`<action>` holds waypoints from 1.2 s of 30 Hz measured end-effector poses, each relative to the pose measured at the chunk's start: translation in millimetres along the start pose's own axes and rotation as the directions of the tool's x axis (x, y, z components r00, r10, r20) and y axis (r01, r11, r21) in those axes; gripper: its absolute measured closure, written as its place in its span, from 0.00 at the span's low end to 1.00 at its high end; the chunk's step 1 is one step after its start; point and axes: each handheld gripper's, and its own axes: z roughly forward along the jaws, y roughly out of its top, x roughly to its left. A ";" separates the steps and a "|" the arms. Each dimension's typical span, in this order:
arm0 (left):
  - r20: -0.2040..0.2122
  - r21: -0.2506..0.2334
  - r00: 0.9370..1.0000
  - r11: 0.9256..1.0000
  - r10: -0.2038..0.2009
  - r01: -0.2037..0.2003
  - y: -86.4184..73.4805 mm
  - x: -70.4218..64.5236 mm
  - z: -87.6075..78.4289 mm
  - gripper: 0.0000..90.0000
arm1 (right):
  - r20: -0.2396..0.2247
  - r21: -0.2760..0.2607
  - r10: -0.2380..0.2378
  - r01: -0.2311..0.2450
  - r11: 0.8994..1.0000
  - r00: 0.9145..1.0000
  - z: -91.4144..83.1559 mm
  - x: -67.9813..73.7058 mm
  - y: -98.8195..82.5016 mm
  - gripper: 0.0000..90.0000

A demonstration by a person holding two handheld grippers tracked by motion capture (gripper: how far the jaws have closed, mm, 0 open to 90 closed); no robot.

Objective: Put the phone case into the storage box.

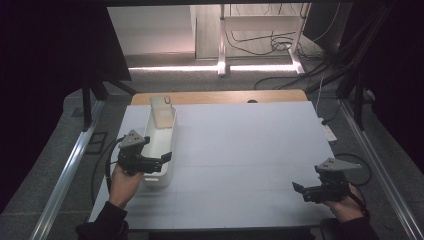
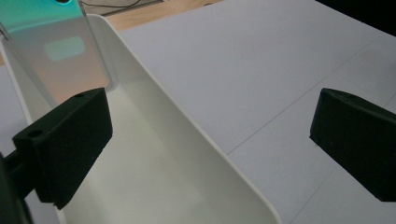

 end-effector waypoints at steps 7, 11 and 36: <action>-0.006 0.002 1.000 1.000 0.008 -0.008 -5.1 -6.0 -7.2 0.00 | -0.001 -0.001 -0.002 0.002 1.000 1.000 -0.1 0.2 0.0 0.00; -0.005 0.002 1.000 1.000 0.006 -0.006 -8.2 -8.1 -11.2 0.00 | -0.001 -0.001 -0.003 0.003 1.000 1.000 0.0 0.3 0.0 0.00; -0.041 -0.018 0.999 1.000 -0.013 0.012 -32.6 -17.1 -44.1 0.00 | 0.004 0.001 -0.004 0.004 1.000 1.000 0.1 0.8 0.1 0.00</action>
